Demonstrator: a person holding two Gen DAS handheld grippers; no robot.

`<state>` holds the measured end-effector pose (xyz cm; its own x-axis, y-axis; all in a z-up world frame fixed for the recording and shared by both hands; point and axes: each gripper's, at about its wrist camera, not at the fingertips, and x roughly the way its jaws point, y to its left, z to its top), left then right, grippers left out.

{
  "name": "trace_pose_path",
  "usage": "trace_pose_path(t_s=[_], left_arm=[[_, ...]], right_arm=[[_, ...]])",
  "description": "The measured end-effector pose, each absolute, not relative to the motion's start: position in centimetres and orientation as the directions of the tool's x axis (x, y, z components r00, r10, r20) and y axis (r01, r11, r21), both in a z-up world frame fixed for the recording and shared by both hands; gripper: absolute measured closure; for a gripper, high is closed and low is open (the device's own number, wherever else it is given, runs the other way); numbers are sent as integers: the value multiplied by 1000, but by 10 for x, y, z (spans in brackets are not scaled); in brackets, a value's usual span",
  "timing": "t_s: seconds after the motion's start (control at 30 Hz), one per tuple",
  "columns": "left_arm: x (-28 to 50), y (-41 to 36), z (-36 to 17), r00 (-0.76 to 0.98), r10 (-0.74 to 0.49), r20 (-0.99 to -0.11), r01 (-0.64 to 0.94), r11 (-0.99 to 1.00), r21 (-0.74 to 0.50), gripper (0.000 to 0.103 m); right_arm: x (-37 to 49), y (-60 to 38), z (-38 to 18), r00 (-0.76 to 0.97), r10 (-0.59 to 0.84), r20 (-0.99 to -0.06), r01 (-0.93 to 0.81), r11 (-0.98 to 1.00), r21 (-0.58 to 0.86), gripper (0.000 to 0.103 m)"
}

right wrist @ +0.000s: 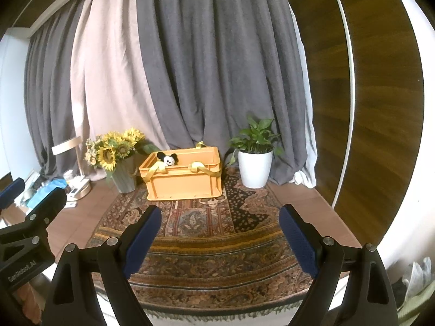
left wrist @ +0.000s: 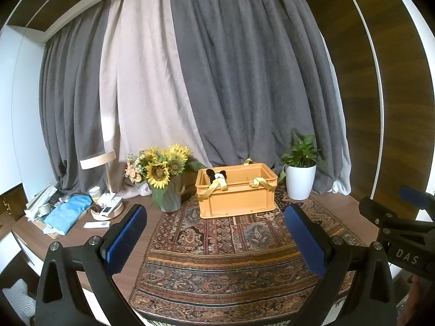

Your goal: Organize soft objects

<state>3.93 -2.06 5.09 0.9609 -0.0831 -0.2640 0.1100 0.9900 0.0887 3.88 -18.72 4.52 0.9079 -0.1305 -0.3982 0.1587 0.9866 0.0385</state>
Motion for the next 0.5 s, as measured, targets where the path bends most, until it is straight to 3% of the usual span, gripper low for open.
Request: trace_pose_path(t_s=[0.5], left_arm=[[37,-22,52,959,-97,-267,124,988,87,0]], right_arm=[[33,-190,47,908,-136,-397,164,986,39,14]])
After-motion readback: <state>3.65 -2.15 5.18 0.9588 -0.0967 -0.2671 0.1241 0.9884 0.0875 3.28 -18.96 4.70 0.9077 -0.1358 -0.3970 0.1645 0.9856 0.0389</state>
